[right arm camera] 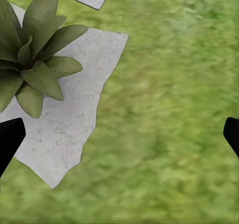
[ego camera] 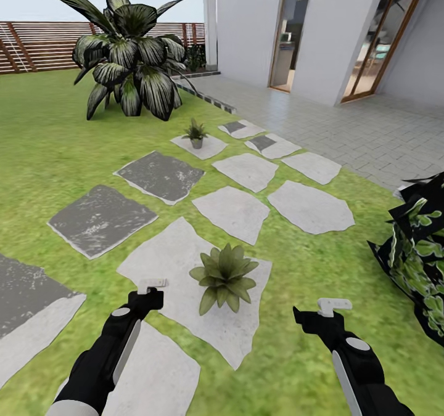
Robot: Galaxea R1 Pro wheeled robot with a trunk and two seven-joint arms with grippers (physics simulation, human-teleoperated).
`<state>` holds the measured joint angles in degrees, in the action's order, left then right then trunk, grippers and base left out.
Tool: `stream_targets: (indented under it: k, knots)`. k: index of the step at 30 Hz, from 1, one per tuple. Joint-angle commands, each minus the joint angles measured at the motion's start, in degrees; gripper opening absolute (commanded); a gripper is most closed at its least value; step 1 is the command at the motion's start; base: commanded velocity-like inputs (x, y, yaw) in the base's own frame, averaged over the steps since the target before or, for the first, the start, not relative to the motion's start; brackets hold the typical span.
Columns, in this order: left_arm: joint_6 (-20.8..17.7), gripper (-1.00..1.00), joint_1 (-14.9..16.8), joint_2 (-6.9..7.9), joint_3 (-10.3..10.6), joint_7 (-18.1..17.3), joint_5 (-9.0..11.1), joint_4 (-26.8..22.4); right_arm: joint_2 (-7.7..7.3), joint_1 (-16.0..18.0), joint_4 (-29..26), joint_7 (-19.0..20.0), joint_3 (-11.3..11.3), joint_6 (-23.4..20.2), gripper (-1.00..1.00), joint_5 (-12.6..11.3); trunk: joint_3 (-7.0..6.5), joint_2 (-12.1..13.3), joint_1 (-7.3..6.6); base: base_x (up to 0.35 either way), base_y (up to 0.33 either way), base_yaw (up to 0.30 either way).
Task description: Pick up the pesticide atomizer in the garden and spray insectifuge to fully cover both potted plants in the garden.
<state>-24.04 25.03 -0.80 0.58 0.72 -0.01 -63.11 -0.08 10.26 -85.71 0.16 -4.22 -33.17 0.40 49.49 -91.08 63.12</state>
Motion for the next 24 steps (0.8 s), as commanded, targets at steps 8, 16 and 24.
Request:
stream_targets:
  k: [8, 16, 24]
  knots:
    - [-0.4, -1.0, -1.8, 0.31, 9.7, -0.9, 0.2, -9.0, -0.04, 0.0, -0.1, 0.0, -0.1, -0.5, 1.0, 0.0, 0.04, 0.0, 0.0, 0.0, 0.0, 0.0]
    - [-14.1, -1.0, -0.6, 0.54, 23.2, -11.8, 0.3, -12.9, -0.08, 0.0, -0.1, 0.0, 0.0, -0.5, 1.0, 0.0, 0.04, 0.0, 0.0, 0.0, 0.0, 0.0]
    - [-15.4, -1.0, 6.0, 7.94, 12.1, -54.3, -0.4, -13.2, -0.15, 0.0, -0.1, 0.2, -0.1, -0.5, 1.0, 0.0, 0.04, 0.0, 0.0, 0.0, 0.0, 0.0]
